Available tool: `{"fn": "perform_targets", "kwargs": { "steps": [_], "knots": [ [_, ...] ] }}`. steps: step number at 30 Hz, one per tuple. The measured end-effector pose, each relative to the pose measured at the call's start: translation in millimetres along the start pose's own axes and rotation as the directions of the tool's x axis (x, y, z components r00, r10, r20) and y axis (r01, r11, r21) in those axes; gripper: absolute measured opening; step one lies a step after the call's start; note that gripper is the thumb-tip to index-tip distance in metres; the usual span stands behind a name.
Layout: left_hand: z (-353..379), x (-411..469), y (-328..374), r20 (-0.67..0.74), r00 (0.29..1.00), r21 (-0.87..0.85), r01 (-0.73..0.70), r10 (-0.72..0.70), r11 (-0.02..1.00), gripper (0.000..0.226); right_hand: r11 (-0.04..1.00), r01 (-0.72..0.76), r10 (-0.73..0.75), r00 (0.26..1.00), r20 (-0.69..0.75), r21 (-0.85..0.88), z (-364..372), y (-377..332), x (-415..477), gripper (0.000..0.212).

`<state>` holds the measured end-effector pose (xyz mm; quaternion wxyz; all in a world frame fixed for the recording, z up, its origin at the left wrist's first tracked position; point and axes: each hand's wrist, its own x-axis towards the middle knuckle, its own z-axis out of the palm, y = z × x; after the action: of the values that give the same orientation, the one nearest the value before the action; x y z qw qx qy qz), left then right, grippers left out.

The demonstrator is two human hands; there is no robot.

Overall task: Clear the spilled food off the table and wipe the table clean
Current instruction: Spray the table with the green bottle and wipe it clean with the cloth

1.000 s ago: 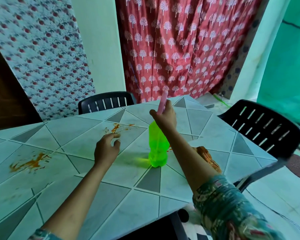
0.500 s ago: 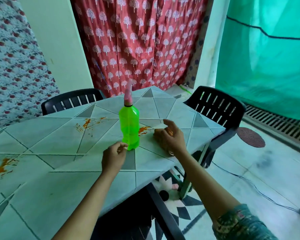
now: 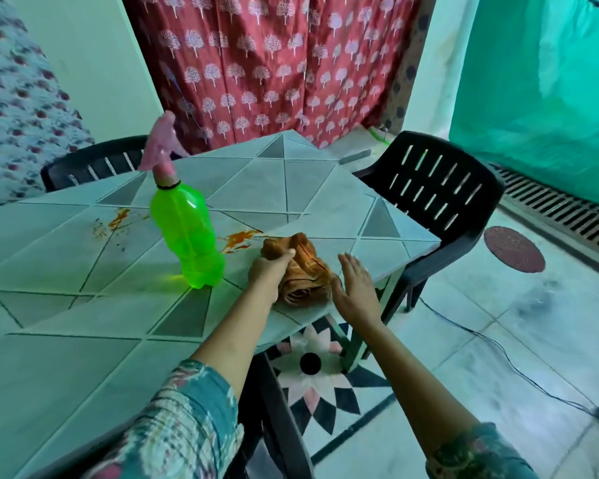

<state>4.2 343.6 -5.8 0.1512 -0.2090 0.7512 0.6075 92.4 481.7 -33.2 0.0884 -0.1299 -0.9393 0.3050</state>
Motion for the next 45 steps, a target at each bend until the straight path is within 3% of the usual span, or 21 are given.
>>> {"fn": "perform_targets", "kwargs": {
  "steps": [5,8,12,15,20,26,31,37,41,45],
  "knots": [
    [26,3,4,-0.129,0.992,0.090,0.006,0.005,0.996,0.047,0.993,-0.005,0.021,0.991,0.129,-0.119,24,29,13,0.059],
    [18,1,1,-0.094,0.995,-0.102,0.004,-0.013,0.995,0.051,0.993,0.007,0.010,0.989,0.147,-0.117,28,33,12,0.069],
    [-6,-29,-8,0.014,0.999,-0.311,-0.040,0.047,0.950,0.008,0.999,-0.045,0.045,0.990,0.137,-0.005,22,31,12,0.068],
    [-41,-66,-20,0.051,0.998,-0.351,-0.022,0.042,0.936,0.014,0.997,-0.039,0.033,0.997,0.075,0.072,19,11,1,0.062],
    [-147,-126,-50,0.040,0.998,-0.459,0.052,-0.038,0.887,0.008,0.975,0.115,-0.137,0.985,0.105,0.193,43,-72,-49,0.071],
    [-339,-211,-105,-0.325,0.945,-0.538,-0.152,-0.037,0.829,0.015,0.893,0.324,-0.399,0.890,0.218,0.313,106,-219,-155,0.068],
    [-478,-276,-156,-0.496,0.867,-0.539,-0.263,-0.049,0.800,0.008,0.795,0.455,-0.569,0.789,0.232,0.401,152,-334,-252,0.067],
    [-592,-310,-190,-0.576,0.817,-0.531,-0.354,-0.021,0.769,0.012,0.727,0.531,-0.657,0.722,0.217,0.436,190,-440,-312,0.068],
    [-645,-293,-201,-0.570,0.822,-0.513,-0.359,0.003,0.779,0.017,0.747,0.565,-0.650,0.731,0.208,0.351,216,-476,-316,0.060],
    [-681,-256,-204,-0.558,0.830,-0.508,-0.353,0.013,0.786,0.016,0.777,0.553,-0.618,0.760,0.200,0.302,248,-501,-303,0.068]
  ]
}}
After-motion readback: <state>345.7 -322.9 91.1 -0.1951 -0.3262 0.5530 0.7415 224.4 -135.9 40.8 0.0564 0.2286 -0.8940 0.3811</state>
